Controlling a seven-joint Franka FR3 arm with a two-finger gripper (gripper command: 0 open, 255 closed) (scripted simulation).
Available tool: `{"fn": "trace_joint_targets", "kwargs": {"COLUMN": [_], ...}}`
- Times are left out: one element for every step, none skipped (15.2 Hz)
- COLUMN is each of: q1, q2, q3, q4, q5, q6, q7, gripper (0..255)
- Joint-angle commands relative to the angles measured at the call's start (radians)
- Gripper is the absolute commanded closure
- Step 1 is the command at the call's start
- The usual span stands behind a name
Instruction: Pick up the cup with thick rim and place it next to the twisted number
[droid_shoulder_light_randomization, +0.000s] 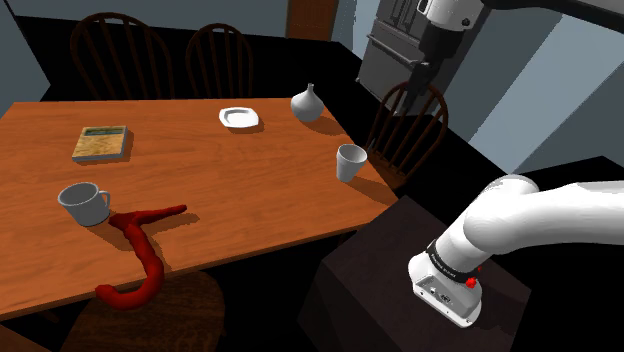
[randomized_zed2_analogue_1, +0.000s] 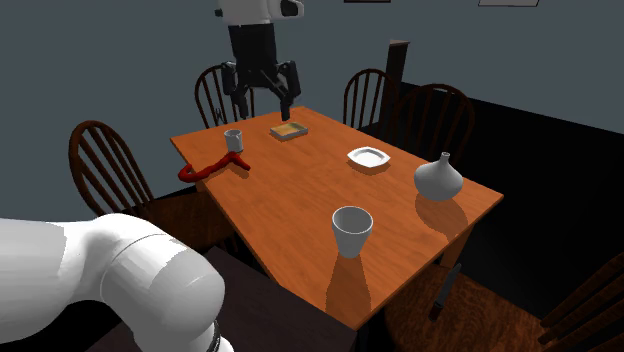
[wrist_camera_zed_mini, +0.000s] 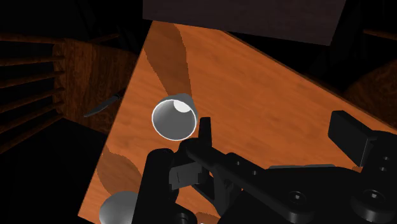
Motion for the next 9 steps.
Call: {"fn": "trace_joint_targets", "kwargs": {"q1": [0.000,-0.003,-0.005,-0.008,-0.011,-0.014,-0.017,-0.021,-0.024], "q2": [0.000,0.011,0.023,0.036,0.051,0.068,0.086,0.105,0.126], "q3": [0.000,-0.003,-0.005,-0.008,-0.011,-0.013,-0.016,-0.019,-0.022], "q4": [0.000,-0.024,-0.046,-0.067,-0.087,-0.106,-0.123,-0.140,-0.154], "q5": [0.000,-0.003,-0.006,-0.009,-0.012,-0.015,-0.018,-0.021,-0.024], "q6": [0.000,0.033,0.066,0.099,0.132,0.166,0.199,0.233,0.267], "q7": [0.000,-0.001,-0.001,-0.002,-0.003,-0.003,-0.003,-0.003,-0.003], "gripper": [0,0,0,0,0,0,0,0,0]}}
